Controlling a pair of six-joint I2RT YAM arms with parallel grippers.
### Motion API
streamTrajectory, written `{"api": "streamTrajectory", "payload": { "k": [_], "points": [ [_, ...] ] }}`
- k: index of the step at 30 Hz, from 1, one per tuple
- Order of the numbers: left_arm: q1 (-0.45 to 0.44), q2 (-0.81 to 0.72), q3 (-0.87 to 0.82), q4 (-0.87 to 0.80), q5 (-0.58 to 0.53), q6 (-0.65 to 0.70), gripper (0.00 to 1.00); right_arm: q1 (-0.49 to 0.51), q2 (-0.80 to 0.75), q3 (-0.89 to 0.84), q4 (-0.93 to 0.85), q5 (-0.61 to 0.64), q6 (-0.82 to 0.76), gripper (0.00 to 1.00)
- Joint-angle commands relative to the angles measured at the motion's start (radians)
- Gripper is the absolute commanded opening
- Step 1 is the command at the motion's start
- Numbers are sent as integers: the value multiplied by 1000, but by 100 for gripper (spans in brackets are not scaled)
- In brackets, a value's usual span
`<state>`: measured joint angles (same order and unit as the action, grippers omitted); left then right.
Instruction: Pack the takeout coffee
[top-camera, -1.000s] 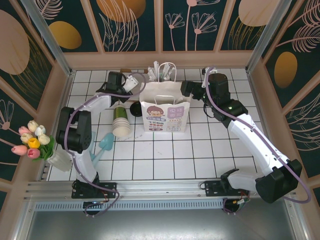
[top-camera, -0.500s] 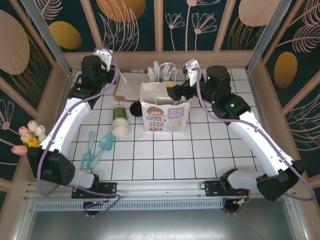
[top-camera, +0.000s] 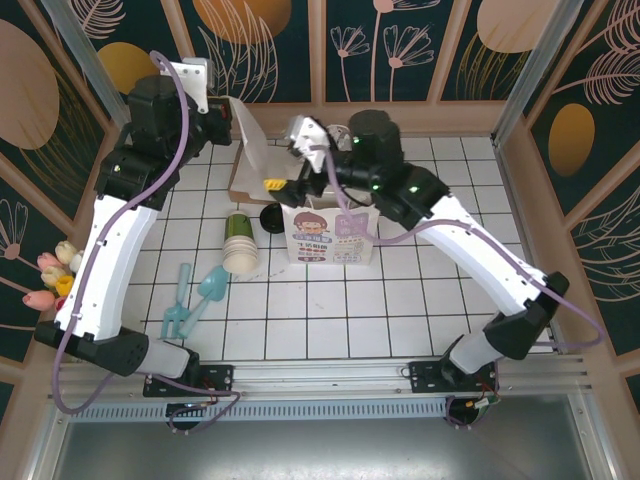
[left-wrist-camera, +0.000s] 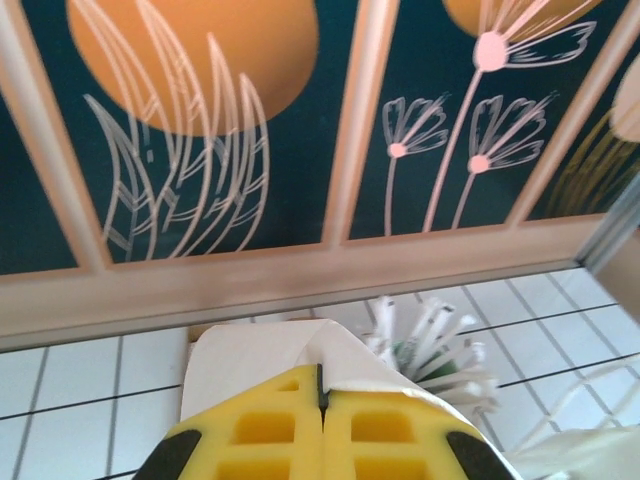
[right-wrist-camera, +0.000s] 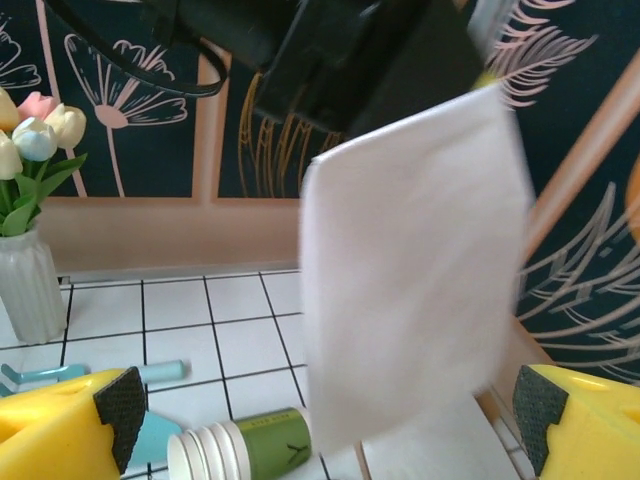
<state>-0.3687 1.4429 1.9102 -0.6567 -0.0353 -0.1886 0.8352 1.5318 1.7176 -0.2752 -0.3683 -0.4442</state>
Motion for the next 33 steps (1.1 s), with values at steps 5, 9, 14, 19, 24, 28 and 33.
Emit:
{"api": "streamTrajectory", "payload": {
  "k": [5,9,14,19,24,28,33],
  "points": [
    [-74,61,79,-85,-63,-77,0,54,101,43,214,145,49,97],
    [-74,39,88,-87,-111,-73,0,42,99,39,232,276,74,58],
    [-76,23,119,-88,13,-55,0,-46,63,92,134,181,137,7],
    [-94,35,139,-90,180,-45,0,-90,45,138,41,119,72,0],
    [-118,77,242,-148,249,-26,0,-172,-24,156,-79,-10,19,0],
    [-145,105,298,-190,363,-31,0,-192,-90,130,-167,-81,-5,0],
    [-169,96,244,-199,391,-17,0,-216,-190,-12,-150,-104,5,0]
  ]
}}
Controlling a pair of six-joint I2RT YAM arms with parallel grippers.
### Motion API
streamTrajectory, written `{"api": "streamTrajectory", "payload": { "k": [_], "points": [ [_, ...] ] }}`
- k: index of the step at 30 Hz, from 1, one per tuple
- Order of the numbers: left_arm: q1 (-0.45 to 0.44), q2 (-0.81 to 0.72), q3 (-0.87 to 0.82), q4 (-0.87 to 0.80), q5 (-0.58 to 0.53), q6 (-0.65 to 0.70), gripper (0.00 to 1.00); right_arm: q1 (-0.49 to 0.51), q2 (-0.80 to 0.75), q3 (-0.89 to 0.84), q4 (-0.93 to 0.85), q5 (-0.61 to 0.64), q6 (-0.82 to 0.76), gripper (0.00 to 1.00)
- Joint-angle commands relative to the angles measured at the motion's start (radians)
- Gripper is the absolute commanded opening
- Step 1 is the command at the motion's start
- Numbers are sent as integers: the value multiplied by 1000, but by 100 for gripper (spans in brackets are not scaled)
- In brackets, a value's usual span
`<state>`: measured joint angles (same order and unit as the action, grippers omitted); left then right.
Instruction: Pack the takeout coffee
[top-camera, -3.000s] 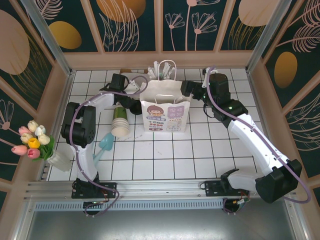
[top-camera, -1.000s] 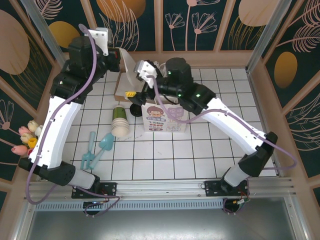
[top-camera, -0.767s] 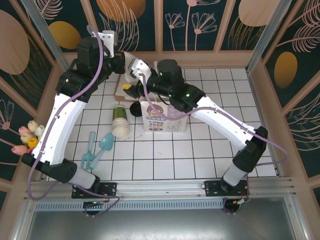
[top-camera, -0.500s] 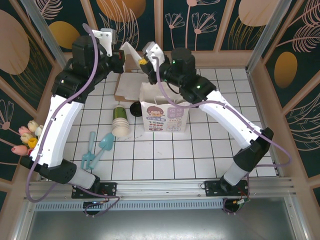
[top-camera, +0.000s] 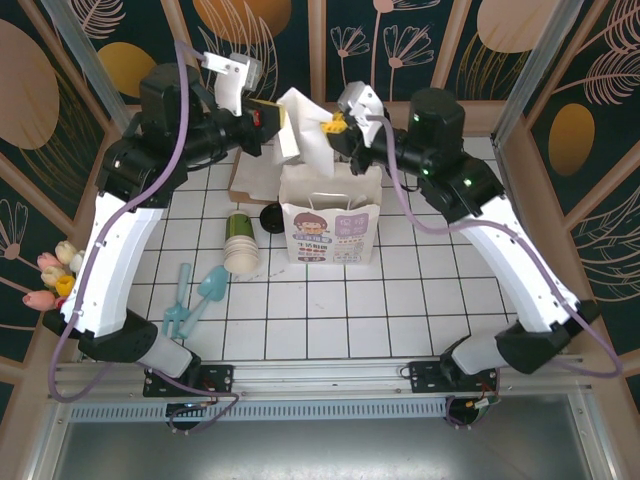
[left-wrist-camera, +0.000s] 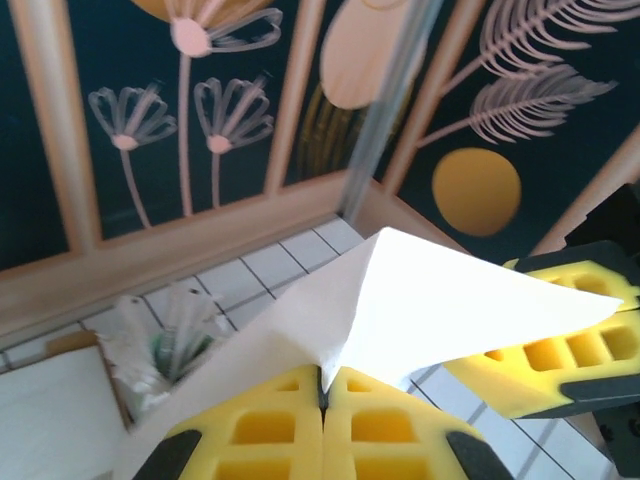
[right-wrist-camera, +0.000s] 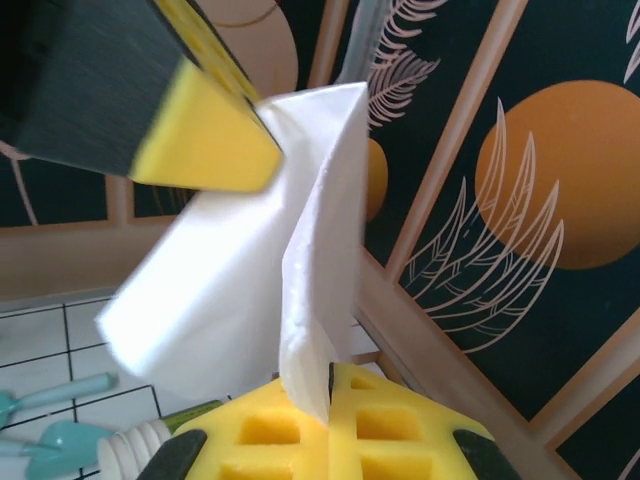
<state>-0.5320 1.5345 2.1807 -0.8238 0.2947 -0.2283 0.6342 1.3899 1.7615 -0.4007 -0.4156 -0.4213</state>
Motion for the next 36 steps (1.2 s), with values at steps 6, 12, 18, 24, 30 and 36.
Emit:
{"api": "streamTrajectory", "payload": {
  "k": [6,12,18,24,30,36],
  "points": [
    [-6,102,-14,-38,193,60,0,-82,-91,-171,-57,-59,-40,0],
    [-6,129,-31,-95,198,98,0,-172,-117,-248,-143,-141,-86,0],
    [-6,48,-156,-87,224,104,0,-257,-116,-273,-206,-222,-122,0],
    [-5,44,-116,-139,203,106,0,-262,-58,-205,-267,-344,-137,0],
    [-5,11,-98,-106,295,58,0,-259,-75,-178,-325,-439,-154,0],
    [-5,-22,-185,-88,267,53,0,-260,-109,-256,-284,-422,-133,0]
  ]
}}
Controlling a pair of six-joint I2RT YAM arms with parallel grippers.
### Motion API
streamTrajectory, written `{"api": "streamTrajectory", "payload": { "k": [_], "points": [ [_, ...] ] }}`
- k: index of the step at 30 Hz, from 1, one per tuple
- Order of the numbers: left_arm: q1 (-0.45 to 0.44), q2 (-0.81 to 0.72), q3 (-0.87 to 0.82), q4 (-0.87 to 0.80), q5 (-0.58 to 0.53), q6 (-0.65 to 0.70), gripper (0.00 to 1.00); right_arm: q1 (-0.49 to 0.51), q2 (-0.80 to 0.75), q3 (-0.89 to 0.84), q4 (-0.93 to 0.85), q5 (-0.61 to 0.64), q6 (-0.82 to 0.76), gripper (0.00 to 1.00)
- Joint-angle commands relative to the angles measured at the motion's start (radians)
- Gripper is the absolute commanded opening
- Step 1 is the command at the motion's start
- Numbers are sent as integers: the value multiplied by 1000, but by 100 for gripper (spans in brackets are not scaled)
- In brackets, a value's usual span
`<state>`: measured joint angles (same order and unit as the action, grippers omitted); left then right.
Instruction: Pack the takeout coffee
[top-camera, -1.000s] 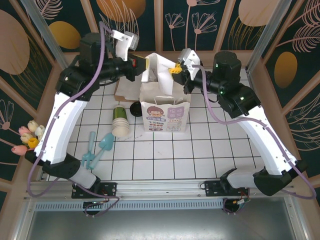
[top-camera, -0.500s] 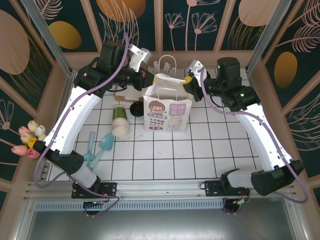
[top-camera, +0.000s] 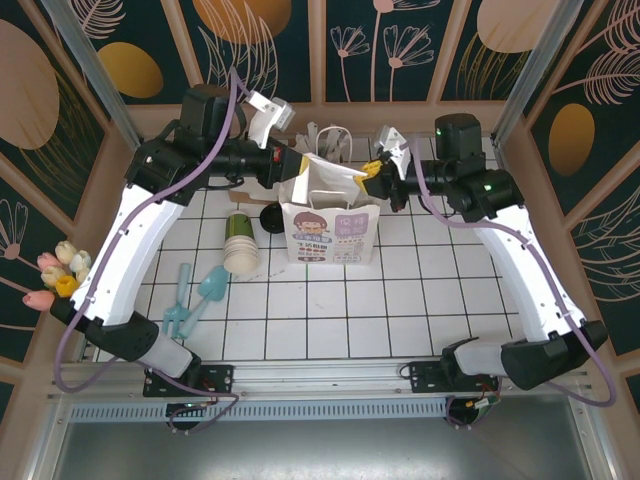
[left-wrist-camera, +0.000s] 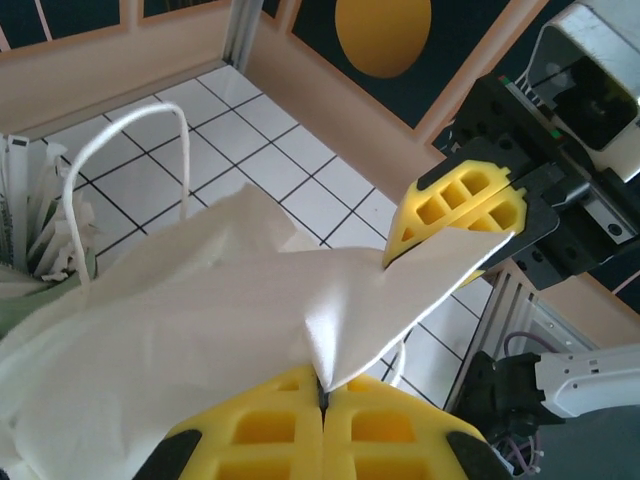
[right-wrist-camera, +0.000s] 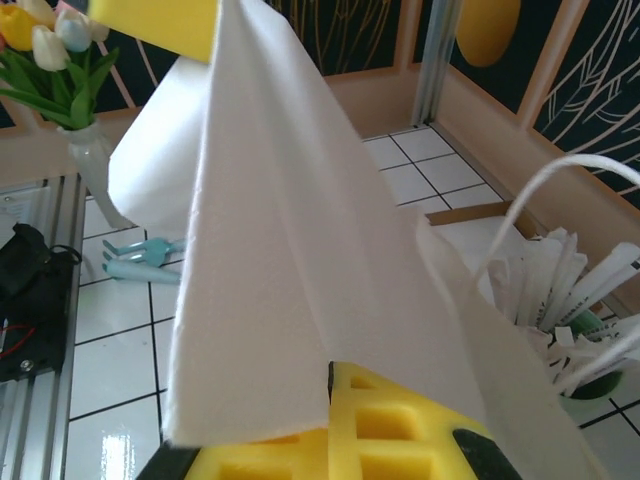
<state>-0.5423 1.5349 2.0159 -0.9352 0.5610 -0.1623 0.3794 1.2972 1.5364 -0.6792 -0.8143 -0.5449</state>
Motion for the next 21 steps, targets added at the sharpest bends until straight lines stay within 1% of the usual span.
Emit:
{"api": "streamTrajectory", "payload": {
  "k": [1,3,5,7,9,11,12,14,15,16,17,19,21],
  "points": [
    [5,-16,-26,20,-5,-11,0,-8,-4,-33,-12,-22,-10,0],
    [6,-2,-30,12,-26,-3,0,-7,24,-29,-26,-22,-14,0],
    [6,21,-39,7,-42,12,0,-9,51,-27,-22,5,-12,0],
    [5,62,-34,-7,-119,17,0,-7,87,-19,-4,47,9,0],
    [5,124,2,-40,-215,39,0,-3,142,22,-14,49,32,0],
    [5,173,54,-70,-271,55,1,17,200,68,-34,55,50,0],
    [6,227,92,-92,-282,63,5,35,229,89,-42,68,58,0],
    [5,267,155,-120,-317,70,10,71,274,108,-62,81,59,0],
    [5,275,168,-126,-355,69,20,87,291,110,-66,78,57,0],
    [6,277,173,-126,-389,66,28,96,303,108,-64,74,59,0],
    [6,272,173,-123,-419,64,33,104,315,105,-62,65,60,0],
    [7,250,161,-112,-438,60,44,110,344,108,-62,61,72,0],
    [8,196,112,-66,-447,39,49,126,385,132,-87,93,86,0]
  ]
}}
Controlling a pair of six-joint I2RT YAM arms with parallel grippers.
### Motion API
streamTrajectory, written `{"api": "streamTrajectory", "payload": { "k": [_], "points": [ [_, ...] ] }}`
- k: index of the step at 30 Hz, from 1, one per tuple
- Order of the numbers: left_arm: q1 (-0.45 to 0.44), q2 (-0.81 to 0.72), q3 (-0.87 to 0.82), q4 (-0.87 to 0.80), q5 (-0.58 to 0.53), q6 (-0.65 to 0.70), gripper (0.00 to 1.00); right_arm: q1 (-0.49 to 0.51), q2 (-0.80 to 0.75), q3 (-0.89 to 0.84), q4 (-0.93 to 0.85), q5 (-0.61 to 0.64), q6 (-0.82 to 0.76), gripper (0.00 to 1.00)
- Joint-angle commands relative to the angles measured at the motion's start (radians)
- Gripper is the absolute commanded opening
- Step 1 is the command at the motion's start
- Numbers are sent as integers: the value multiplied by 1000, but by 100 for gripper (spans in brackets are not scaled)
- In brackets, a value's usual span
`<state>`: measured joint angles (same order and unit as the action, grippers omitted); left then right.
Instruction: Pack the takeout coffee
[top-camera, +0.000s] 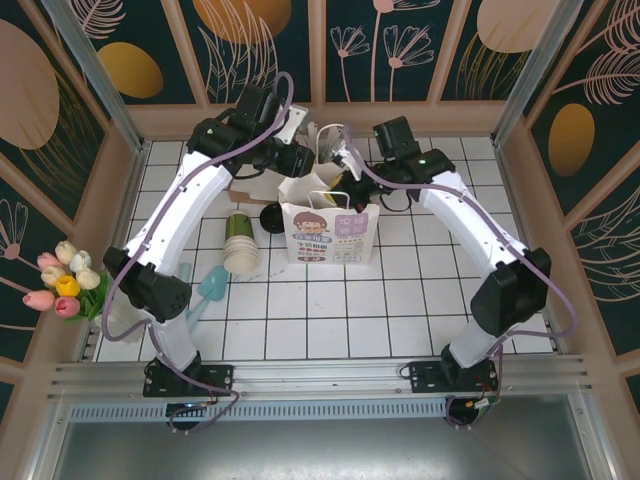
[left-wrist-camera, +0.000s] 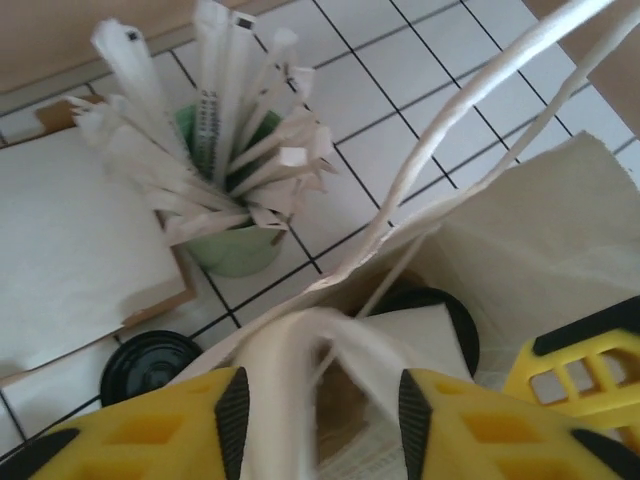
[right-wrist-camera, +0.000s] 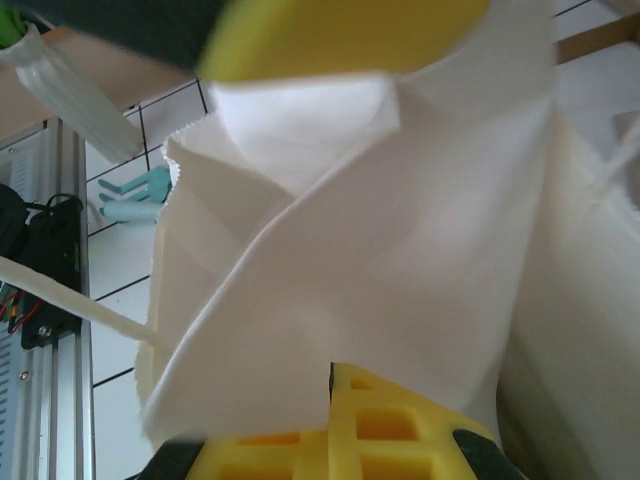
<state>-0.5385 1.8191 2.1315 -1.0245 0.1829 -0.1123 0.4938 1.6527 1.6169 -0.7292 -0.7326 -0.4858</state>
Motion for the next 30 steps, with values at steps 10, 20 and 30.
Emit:
{"api": "streamTrajectory", "payload": {
  "k": [10,20,30],
  "points": [
    [7,-354,-335,298,-335,-135,95,81,103,143,-91,223,82,8],
    [15,-484,-621,544,-662,-215,98,59,-174,46,113,331,119,53],
    [145,-564,-893,739,-754,-327,99,-38,-554,-447,685,855,395,99]
  ]
}}
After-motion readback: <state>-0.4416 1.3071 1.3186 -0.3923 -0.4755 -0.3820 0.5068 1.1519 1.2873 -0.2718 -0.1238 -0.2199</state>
